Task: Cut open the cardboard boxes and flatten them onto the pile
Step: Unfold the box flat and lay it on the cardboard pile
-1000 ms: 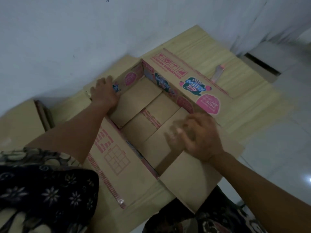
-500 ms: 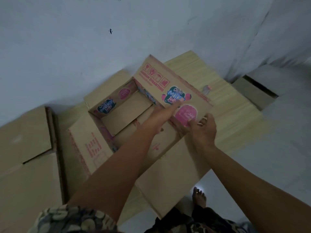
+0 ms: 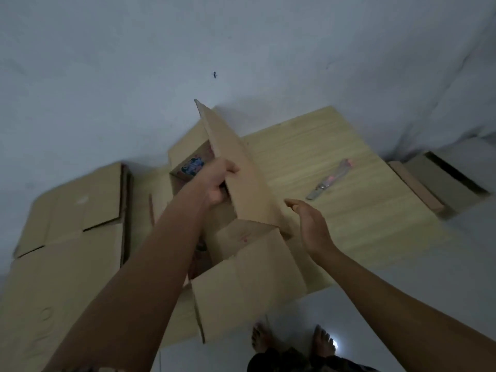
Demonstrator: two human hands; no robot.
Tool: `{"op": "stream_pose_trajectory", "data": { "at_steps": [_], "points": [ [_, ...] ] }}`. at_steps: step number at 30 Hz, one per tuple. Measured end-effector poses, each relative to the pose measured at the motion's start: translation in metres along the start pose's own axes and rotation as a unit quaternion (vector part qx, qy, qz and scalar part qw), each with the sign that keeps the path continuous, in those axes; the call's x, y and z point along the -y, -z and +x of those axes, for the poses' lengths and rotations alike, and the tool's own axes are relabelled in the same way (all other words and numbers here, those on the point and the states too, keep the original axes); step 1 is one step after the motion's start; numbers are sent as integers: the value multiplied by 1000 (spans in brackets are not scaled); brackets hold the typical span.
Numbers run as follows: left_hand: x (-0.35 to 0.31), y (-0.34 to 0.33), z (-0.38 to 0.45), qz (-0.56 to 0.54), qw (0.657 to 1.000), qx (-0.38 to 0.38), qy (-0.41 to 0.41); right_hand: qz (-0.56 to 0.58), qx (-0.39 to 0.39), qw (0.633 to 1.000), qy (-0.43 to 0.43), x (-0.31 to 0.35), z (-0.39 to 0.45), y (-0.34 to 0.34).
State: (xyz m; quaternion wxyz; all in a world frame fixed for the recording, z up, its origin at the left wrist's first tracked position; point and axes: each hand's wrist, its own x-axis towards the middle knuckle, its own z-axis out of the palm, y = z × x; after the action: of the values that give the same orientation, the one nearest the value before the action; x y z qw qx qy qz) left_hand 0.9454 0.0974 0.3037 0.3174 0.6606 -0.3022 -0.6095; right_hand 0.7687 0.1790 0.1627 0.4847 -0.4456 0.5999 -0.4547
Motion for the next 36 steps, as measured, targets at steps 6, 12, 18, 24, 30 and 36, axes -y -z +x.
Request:
{"op": "stream_pose_trajectory", "data": {
  "at_steps": [6, 12, 18, 24, 30, 36],
  "points": [
    [6, 71, -39, -47, 998, 32, -15, 46, 101, 973, -200, 28, 19, -38],
    [28, 134, -67, -98, 994, 31, -39, 125, 225, 926, -278, 48, 11, -60],
    [48, 182, -83, -100, 995, 16, -26, 95, 128, 936, -315, 44, -20, -81],
    [45, 215, -80, -81, 996, -4, -24, 12, -104, 984, -143, 78, -11, -71],
    [43, 217, -74, -84, 996, -1, -26, -176, -177, 963, -102, 107, -14, -68],
    [70, 248, -76, -60, 997, 0, 49, -78, -13, 977, -200, 87, -30, -66]
  ]
}}
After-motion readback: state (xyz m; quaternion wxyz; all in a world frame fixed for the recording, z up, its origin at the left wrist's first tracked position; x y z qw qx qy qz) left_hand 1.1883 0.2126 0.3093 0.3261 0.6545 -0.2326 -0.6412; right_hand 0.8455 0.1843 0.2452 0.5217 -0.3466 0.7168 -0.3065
